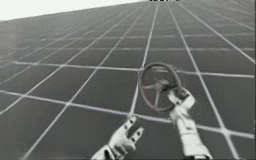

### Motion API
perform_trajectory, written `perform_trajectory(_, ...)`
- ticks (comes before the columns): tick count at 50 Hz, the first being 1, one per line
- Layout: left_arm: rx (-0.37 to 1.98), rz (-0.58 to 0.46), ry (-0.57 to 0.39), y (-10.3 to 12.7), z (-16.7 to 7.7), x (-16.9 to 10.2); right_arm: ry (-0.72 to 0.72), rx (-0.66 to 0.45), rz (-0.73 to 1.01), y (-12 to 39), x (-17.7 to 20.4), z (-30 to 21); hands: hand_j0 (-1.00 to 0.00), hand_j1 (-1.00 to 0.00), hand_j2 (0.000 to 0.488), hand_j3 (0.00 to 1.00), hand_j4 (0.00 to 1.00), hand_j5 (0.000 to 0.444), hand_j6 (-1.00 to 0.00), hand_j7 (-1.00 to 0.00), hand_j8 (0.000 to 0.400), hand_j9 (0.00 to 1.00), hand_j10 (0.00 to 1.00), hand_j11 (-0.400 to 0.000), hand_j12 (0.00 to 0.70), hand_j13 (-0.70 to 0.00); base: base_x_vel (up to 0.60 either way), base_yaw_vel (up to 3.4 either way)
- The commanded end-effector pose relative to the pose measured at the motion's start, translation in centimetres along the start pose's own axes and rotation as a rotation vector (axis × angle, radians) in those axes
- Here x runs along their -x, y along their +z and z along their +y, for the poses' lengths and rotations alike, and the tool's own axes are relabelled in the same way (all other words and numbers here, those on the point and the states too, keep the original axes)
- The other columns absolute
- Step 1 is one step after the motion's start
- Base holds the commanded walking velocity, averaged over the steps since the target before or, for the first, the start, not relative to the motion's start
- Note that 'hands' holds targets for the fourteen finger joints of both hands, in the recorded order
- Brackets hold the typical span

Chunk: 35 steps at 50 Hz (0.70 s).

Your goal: Pick up and drop off the object

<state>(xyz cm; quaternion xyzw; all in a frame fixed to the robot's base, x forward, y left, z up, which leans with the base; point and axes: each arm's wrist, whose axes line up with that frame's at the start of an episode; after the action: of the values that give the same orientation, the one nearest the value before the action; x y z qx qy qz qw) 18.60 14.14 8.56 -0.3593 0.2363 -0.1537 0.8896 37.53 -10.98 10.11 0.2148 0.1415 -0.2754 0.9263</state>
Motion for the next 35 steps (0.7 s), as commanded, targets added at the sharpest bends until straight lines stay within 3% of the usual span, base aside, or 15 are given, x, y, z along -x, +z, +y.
perform_trajectory(1, -0.025, -0.004, -0.008, 0.26, -0.6, 0.0, 0.023, -0.046, -0.028, 1.17, 0.29, 0.18, 0.0, 0.0, 0.0, 1.0, 1.0, 0.0, 0.0, 0.0, 0.0, 1.0, 1.0, -0.4, 0.0, -0.7, 0.39, 0.69)
perform_trajectory(35, -0.025, -0.004, -0.008, 0.26, -0.6, 0.0, 0.023, -0.046, -0.028, 1.17, 0.29, 0.18, 0.0, 0.0, 0.0, 1.0, 1.0, 0.0, 0.0, 0.0, 0.0, 1.0, 1.0, -0.4, 0.0, -0.7, 0.53, 0.22)
